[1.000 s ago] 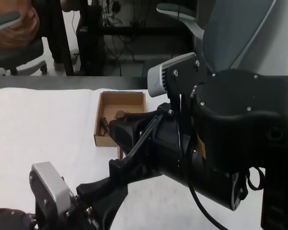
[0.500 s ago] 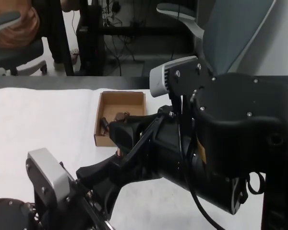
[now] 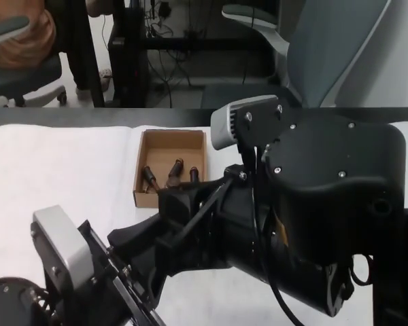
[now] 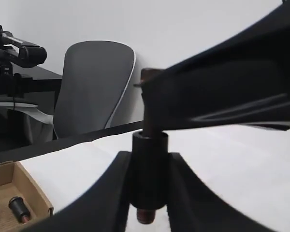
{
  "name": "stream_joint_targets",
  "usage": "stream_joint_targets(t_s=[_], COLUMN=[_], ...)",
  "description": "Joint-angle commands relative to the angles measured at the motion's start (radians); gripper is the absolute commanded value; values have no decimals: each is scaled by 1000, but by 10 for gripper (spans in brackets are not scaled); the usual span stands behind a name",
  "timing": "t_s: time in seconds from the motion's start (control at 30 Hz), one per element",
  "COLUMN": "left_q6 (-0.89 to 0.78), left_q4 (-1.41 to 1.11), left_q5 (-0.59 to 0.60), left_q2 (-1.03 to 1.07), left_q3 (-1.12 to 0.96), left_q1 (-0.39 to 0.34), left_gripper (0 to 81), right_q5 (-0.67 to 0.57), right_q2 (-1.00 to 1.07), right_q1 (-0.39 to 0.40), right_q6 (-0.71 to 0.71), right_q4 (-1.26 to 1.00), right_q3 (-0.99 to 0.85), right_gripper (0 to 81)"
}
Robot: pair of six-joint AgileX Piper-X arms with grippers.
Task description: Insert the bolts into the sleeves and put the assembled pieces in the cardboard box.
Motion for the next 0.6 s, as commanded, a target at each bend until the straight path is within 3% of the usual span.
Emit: stream_joint_targets(t_s=[0.0, 0.07, 0.17, 0.47, 0.57], left_q6=[-12, -12, -12, 38, 53], left_q4=[-102, -99, -75, 22, 81], left_q5=[-19, -20, -20, -46, -118], left_q2=[-9, -9, -9, -9, -9], left_q3=[-14, -14, -14, -14, -16], left_q1=[0, 0, 0, 2, 4], left_gripper=[18, 18, 18, 18, 18], right_q5=[36, 14, 12, 11, 4], right_q2=[1, 1, 1, -105, -185], right_q1=[-1, -1, -1, -1, -1], right_q6=[14, 14, 55, 116, 102], right_q4=[75, 63, 44, -5, 14], right_q3=[4, 4, 4, -30, -54], right_gripper=[42, 227, 685, 700, 700])
